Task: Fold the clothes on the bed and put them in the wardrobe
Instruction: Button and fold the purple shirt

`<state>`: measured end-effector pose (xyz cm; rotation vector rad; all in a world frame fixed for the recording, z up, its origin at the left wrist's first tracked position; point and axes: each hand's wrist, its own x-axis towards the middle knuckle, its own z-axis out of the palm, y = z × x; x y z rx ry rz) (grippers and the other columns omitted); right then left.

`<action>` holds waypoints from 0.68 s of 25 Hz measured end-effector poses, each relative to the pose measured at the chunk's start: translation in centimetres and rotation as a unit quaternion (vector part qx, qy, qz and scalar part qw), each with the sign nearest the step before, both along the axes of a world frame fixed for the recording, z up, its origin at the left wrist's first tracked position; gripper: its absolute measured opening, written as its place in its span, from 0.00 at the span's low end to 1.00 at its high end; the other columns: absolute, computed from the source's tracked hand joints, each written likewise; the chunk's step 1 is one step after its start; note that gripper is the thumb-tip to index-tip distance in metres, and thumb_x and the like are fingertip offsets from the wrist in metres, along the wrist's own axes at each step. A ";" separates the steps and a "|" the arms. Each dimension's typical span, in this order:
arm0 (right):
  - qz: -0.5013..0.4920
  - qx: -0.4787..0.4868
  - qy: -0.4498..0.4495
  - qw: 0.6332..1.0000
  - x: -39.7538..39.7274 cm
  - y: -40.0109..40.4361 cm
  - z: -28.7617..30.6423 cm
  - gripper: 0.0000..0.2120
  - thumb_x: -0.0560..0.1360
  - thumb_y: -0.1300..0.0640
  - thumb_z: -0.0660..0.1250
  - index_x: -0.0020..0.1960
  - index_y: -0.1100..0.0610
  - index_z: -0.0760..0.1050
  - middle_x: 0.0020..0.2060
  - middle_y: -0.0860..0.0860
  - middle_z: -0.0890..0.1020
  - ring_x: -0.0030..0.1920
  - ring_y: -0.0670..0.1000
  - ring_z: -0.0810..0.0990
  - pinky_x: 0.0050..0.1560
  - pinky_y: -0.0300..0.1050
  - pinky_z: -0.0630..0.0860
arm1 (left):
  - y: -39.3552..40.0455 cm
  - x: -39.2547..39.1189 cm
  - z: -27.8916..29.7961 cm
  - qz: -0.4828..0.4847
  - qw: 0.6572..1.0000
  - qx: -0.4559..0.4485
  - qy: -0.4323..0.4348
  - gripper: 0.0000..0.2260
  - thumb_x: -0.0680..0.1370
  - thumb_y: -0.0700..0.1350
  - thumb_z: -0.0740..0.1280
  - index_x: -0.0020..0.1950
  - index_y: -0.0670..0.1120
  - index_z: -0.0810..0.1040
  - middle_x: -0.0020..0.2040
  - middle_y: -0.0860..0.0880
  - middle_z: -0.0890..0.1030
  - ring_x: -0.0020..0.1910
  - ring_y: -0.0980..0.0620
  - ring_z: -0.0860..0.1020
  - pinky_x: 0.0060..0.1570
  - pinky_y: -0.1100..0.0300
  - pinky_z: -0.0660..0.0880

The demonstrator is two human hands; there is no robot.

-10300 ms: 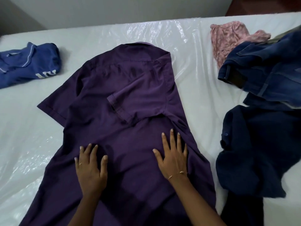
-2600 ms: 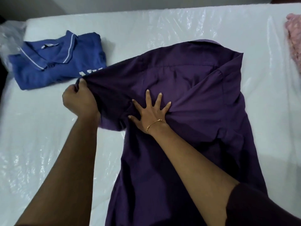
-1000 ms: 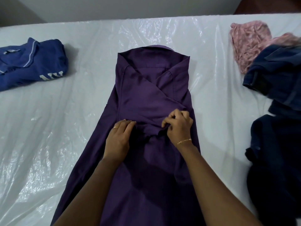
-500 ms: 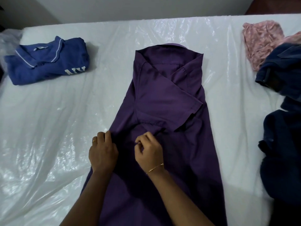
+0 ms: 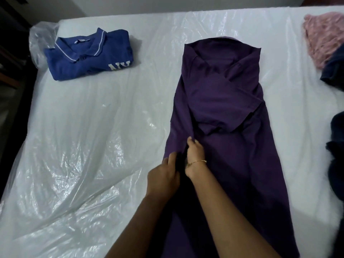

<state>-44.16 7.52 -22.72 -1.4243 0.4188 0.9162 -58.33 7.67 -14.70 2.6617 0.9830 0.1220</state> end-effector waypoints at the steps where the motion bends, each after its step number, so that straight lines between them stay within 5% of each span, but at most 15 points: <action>1: -0.025 0.009 0.020 0.999 0.5 -0.9 0.1 0.15 0.99 0.48 0.66 0.72 0.53 0.89 0.54 0.50 0.93 0.55 0.54 0.91 0.61 0.52 0.87 | -0.9 -0.5 -0.5 0.010 1.000 -0.015 0.025 0.23 0.74 0.49 0.67 0.68 0.49 0.70 0.48 0.50 0.83 0.32 0.41 0.79 0.26 0.53 0.72; 4: 0.036 0.044 0.105 0.993 0.0 -3.0 1.1 0.15 0.95 0.37 0.72 0.70 0.45 0.90 0.58 0.48 0.95 0.60 0.54 0.93 0.62 0.55 0.89 | -3.4 -2.8 -1.3 0.068 0.995 -0.054 0.054 0.20 0.74 0.48 0.66 0.64 0.47 0.67 0.44 0.49 0.80 0.31 0.42 0.78 0.27 0.53 0.70; 7: 0.237 -0.005 0.028 0.971 -3.1 -4.5 3.2 0.05 0.91 0.51 0.81 0.61 0.51 0.88 0.51 0.49 0.92 0.48 0.50 0.90 0.58 0.53 0.89 | -5.6 -4.1 -0.7 0.083 0.993 -0.081 -0.010 0.14 0.76 0.46 0.66 0.59 0.48 0.68 0.37 0.52 0.77 0.30 0.43 0.77 0.28 0.54 0.67; 10: 0.198 -0.040 -0.045 0.978 -3.1 -6.4 2.7 0.08 0.91 0.66 0.73 0.58 0.56 0.86 0.41 0.49 0.84 0.40 0.50 0.81 0.45 0.45 0.82 | -8.1 -2.9 0.9 0.058 0.990 -0.091 -0.089 0.15 0.75 0.44 0.69 0.58 0.50 0.70 0.40 0.54 0.80 0.32 0.47 0.78 0.28 0.54 0.70; 14: 0.175 -0.109 -0.040 0.978 -4.0 -11.0 2.9 0.08 0.89 0.65 0.69 0.59 0.70 0.84 0.37 0.48 0.79 0.37 0.49 0.76 0.41 0.47 0.75 | -12.4 -2.9 0.6 0.027 0.992 -0.108 -0.064 0.21 0.72 0.49 0.71 0.63 0.50 0.69 0.51 0.54 0.80 0.33 0.44 0.79 0.27 0.51 0.69; 17: 0.286 -0.134 -0.028 0.948 -7.7 -14.6 3.3 0.13 0.88 0.66 0.67 0.45 0.58 0.78 0.38 0.48 0.79 0.38 0.49 0.78 0.42 0.46 0.78 | -14.8 -5.8 -0.8 0.067 0.986 -0.144 -0.052 0.21 0.73 0.48 0.71 0.61 0.51 0.65 0.49 0.52 0.80 0.35 0.43 0.80 0.28 0.51 0.67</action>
